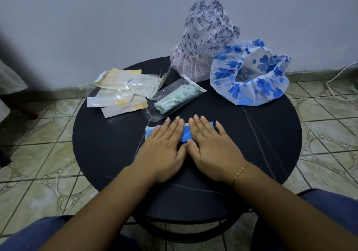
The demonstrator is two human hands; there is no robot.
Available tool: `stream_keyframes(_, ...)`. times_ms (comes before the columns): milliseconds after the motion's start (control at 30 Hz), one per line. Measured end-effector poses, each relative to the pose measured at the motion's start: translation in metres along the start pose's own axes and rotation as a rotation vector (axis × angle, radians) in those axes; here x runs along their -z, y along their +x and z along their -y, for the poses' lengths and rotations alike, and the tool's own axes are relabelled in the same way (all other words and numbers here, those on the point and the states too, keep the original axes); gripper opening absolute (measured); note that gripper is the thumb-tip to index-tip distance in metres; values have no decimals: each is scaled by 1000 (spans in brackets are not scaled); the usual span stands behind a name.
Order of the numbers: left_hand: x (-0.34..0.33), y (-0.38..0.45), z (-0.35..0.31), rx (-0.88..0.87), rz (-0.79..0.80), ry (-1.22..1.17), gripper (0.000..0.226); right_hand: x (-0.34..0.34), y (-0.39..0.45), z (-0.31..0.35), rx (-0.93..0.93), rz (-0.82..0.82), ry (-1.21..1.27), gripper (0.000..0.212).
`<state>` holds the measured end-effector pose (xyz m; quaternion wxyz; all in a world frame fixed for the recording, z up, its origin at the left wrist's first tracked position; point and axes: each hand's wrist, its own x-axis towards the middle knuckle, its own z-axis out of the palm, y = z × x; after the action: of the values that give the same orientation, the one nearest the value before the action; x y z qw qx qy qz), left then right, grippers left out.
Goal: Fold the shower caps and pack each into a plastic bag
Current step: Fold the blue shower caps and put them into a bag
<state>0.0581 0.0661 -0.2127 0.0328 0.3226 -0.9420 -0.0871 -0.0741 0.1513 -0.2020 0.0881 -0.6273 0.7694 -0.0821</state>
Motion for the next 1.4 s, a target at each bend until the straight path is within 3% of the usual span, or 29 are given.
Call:
stream_keyframes(167,7,-20,17,114,47,20,73,7,-3,-1,-26,41,-28,57)
stream_keyframes(267,12,-28,22,162,64,27,70,12,-6,-2,-33,59,-22,54)
stream_keyframes(400,15,-38,19,258,-97,-63,75,17,-14,-3,-68,-109,-31,47)
stream_keyframes(500,18,-44,9,305,-425,-28,38,23,-21,-4,-144,-146,70,49)
stream_keyframes(567,23,-48,-7,294,-373,-38,19,24,-25,-5,-220,-82,172,60)
stream_keyframes(633,25,-52,-26,259,-235,-169,23,23,-28,-3,-272,-62,217,60)
stream_keyframes(800,20,-42,-49,219,-120,-454,30,18,-34,5,-246,-206,431,28)
stream_keyframes(933,32,-31,-58,313,-174,-1129,20,11,-35,9,-223,-310,812,14)
stream_keyframes(1100,35,-21,-60,416,-204,-1680,24,16,-27,18,-172,-370,1356,18)
stream_keyframes(1233,40,-13,-54,424,-187,-1854,41,18,-16,30,-135,-336,1591,21)
stream_keyframes(1400,51,-6,-30,435,-316,-1800,25,30,2,34,-78,-37,1878,35)
